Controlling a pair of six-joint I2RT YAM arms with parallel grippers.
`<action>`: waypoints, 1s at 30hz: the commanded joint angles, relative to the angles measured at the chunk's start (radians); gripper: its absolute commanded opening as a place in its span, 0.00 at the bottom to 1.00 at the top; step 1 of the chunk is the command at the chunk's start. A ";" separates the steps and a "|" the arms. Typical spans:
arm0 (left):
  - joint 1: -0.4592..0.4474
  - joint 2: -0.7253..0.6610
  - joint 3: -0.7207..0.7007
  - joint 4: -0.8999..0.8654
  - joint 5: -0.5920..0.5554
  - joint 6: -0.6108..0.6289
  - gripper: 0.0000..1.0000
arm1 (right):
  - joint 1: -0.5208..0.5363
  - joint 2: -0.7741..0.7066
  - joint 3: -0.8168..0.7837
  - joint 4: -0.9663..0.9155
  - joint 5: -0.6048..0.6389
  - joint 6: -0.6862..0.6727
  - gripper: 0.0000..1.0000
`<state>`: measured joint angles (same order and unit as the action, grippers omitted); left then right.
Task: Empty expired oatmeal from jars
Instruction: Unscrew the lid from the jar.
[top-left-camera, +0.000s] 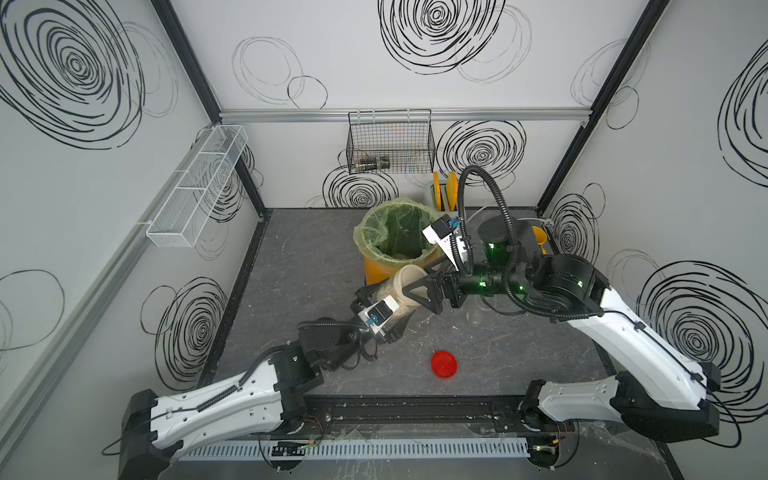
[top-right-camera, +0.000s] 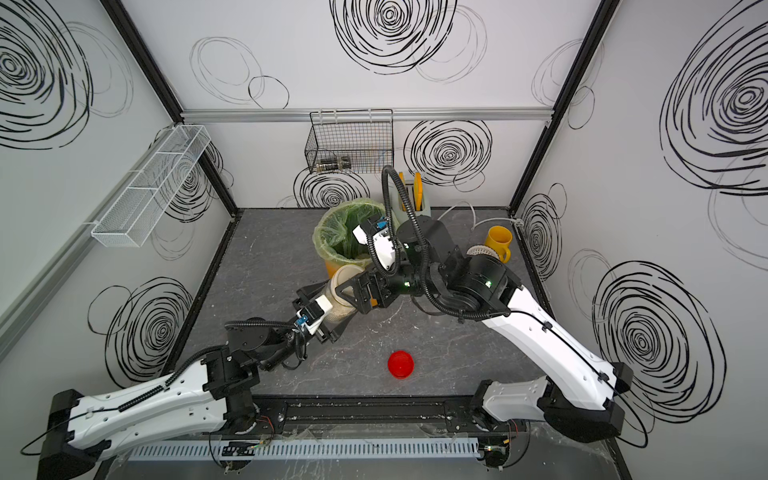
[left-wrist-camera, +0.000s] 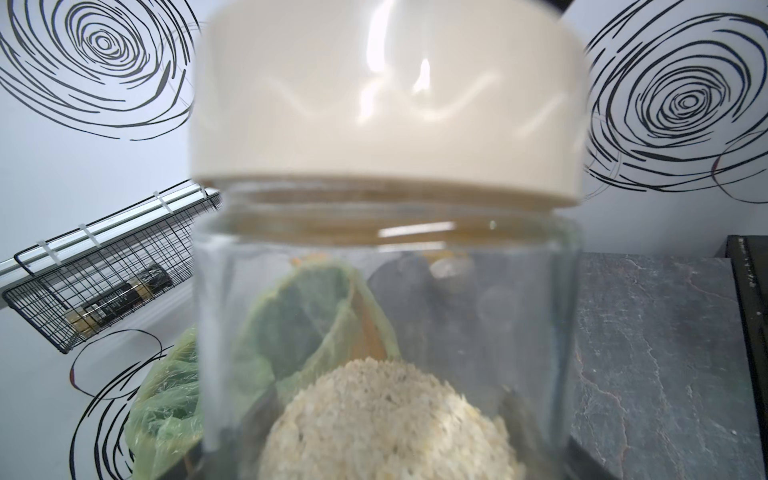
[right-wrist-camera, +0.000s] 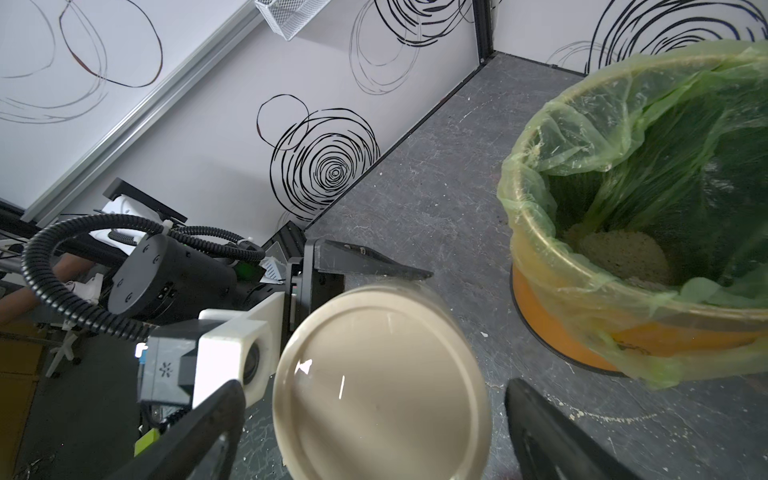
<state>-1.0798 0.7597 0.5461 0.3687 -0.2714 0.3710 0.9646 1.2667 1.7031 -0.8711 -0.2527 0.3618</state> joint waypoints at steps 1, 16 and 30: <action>-0.005 -0.023 0.037 0.166 -0.008 0.018 0.00 | 0.006 0.004 0.020 -0.035 0.041 0.000 0.98; -0.012 -0.017 0.038 0.159 -0.004 0.018 0.00 | 0.014 0.007 0.056 -0.030 0.107 -0.065 0.98; -0.021 -0.004 0.038 0.155 -0.003 0.033 0.00 | 0.014 0.016 0.076 -0.052 0.111 -0.093 0.98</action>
<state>-1.0931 0.7654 0.5461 0.3679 -0.2714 0.3859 0.9737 1.2892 1.7641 -0.9092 -0.1444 0.2790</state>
